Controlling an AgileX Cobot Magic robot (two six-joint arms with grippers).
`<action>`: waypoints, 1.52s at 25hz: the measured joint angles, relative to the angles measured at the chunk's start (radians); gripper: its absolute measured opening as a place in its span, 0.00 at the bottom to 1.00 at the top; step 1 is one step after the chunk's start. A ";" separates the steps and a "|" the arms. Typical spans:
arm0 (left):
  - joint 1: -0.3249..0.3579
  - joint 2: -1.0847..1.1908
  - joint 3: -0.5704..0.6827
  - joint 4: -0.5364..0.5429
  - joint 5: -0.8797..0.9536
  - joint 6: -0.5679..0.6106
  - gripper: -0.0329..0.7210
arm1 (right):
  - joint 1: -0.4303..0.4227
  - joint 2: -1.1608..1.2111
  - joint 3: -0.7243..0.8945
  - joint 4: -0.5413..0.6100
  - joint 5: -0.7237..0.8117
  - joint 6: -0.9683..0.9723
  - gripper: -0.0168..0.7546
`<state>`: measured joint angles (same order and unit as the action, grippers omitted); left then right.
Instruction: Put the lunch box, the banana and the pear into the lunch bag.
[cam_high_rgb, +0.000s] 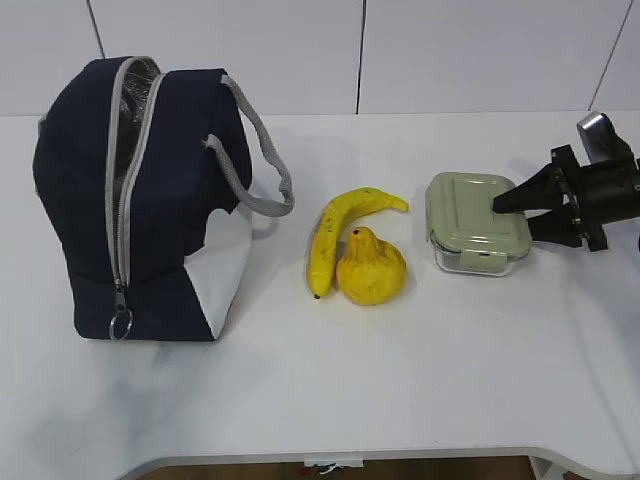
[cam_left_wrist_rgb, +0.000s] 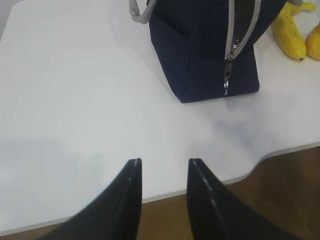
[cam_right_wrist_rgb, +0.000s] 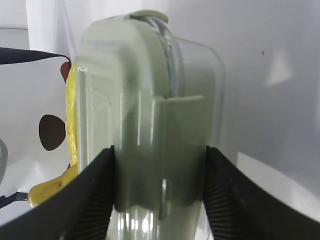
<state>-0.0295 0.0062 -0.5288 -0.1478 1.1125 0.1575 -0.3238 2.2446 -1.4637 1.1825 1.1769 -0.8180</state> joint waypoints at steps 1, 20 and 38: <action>0.000 0.000 0.000 0.000 0.000 0.000 0.36 | 0.000 0.000 0.000 0.000 0.000 0.000 0.57; 0.000 0.000 0.000 0.000 0.000 0.000 0.36 | 0.000 0.000 0.000 0.004 0.001 0.054 0.52; 0.000 0.009 0.000 0.019 0.000 0.000 0.36 | 0.045 -0.101 0.000 -0.045 -0.017 0.148 0.52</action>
<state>-0.0295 0.0153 -0.5288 -0.1285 1.1125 0.1575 -0.2790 2.1433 -1.4637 1.1374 1.1601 -0.6698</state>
